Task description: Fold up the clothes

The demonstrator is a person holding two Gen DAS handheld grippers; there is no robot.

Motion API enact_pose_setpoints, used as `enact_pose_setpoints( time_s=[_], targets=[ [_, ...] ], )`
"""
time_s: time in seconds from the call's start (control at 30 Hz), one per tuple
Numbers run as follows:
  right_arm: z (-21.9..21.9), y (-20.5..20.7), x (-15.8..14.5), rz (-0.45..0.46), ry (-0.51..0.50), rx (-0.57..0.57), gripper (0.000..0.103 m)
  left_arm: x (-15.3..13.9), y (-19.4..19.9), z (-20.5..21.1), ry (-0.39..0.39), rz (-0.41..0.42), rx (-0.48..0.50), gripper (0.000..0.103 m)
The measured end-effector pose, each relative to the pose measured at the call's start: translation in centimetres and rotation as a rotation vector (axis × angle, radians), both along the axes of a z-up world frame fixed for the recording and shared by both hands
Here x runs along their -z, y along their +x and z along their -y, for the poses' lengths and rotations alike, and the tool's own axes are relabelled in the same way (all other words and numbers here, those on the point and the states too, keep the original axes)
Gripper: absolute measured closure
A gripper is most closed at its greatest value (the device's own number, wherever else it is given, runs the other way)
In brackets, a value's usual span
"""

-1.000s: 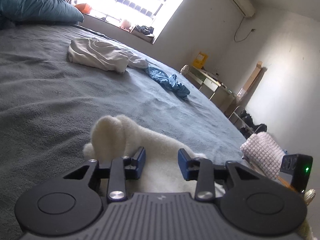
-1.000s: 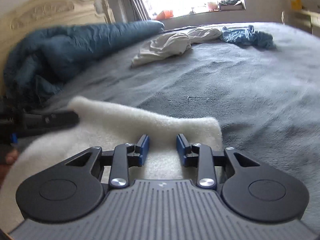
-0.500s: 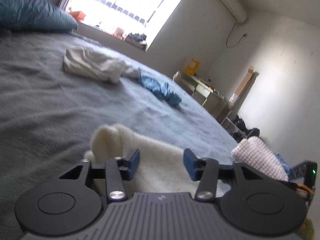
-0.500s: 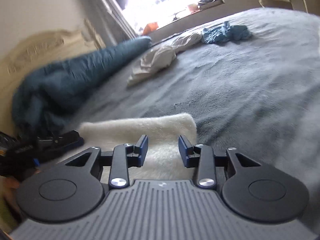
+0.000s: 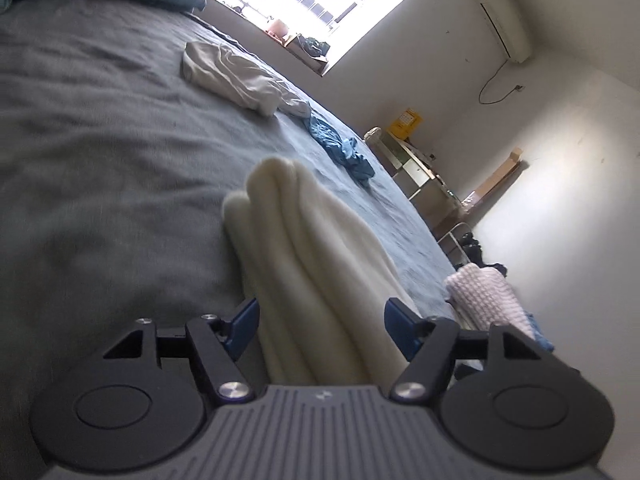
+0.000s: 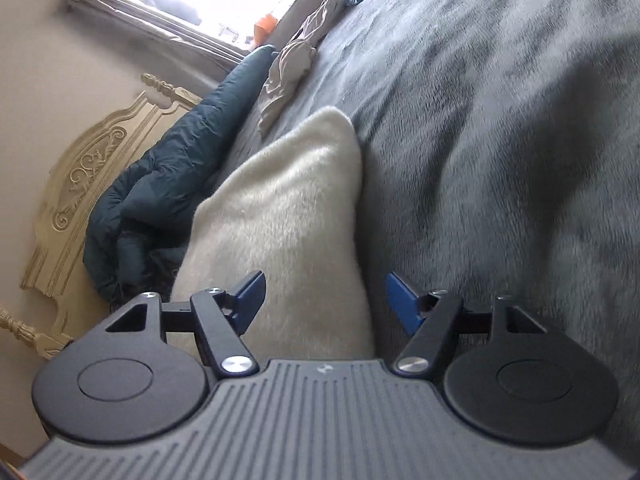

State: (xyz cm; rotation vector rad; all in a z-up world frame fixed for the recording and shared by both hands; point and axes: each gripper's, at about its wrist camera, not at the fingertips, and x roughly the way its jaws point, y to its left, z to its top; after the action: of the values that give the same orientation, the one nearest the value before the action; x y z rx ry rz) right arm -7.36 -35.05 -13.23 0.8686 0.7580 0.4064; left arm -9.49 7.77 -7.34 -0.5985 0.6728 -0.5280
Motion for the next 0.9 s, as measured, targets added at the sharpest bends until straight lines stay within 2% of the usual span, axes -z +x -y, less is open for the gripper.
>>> enact_pose_setpoints(
  time_s=[0.13,0.4,0.57,0.77,0.9],
  targets=[
    [-0.9,-0.9,0.1,-0.005,0.020,-0.014,0.029,1.5,-1.8,0.1,-0.049,-0.030,0.023,0.030],
    [-1.5,-1.6,0.2,-0.026,0.057,-0.018,0.026,2.0,-4.5,0.4,-0.066,-0.029,0.031,0.030],
    [-1.7,-1.5,0.9,-0.048,0.096,-0.012,0.024,2.3,-4.8,0.5,-0.064,-0.046,0.038,0.029],
    [-2.2,-2.2,1.0,-0.052,0.088,-0.031,0.024,3.8,-4.9,1.5,-0.089,-0.079,0.082,0.029],
    [-2.6,-2.5,1.1,-0.072,0.059,-0.074,0.024,5.1,-4.9,2.4,-0.083,-0.092,0.132,0.023]
  ],
)
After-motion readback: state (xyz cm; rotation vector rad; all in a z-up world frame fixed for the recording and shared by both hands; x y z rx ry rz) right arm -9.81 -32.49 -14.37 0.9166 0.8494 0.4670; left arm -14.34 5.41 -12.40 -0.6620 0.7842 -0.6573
